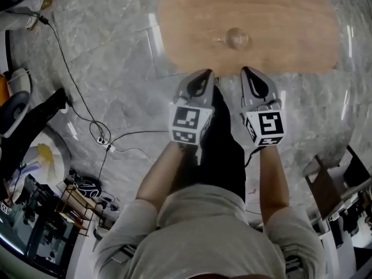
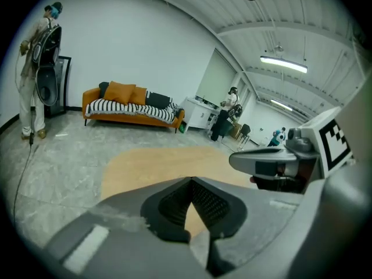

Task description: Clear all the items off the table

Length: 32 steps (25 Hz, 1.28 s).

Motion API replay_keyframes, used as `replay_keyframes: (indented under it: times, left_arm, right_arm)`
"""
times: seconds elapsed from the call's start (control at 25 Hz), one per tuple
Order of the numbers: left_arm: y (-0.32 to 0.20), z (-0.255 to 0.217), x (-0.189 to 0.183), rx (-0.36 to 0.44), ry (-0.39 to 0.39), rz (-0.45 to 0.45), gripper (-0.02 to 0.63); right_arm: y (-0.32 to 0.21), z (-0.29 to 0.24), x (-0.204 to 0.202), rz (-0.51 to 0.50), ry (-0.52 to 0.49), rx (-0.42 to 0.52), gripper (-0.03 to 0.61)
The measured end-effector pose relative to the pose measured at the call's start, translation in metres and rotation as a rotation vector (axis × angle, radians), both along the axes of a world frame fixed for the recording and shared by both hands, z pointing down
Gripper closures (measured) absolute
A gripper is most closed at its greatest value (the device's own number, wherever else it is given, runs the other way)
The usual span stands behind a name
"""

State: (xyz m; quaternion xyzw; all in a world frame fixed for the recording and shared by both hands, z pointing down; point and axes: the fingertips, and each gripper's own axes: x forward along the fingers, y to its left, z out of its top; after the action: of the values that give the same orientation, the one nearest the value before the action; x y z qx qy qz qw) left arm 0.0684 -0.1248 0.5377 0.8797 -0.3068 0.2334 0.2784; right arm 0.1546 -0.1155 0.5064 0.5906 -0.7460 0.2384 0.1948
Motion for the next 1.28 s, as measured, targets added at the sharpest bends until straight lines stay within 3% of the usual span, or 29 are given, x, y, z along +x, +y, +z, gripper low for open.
replay_keyframes:
  times: [0.24,0.64,0.88,1.28]
  left_arm:
    - [-0.017,0.047,0.007,-0.058,0.017,-0.033,0.594]
    - [-0.027,0.094,0.034,-0.125,-0.021,-0.045,0.594]
    - [-0.032,0.116,0.045,-0.167,-0.027,-0.050,0.594]
    - [-0.032,0.140,0.058,-0.212,-0.046,-0.068,0.594]
  right_arm:
    - [-0.024,0.053,0.016,-0.079,0.054,-0.107,0.572]
    - [-0.044,0.117,0.060,-0.051,0.036,-0.283,0.572]
    - [-0.054,0.146,0.077,-0.129,0.182,-0.395,0.572]
    - [-0.071,0.171,0.090,-0.177,0.206,-0.475,0.571]
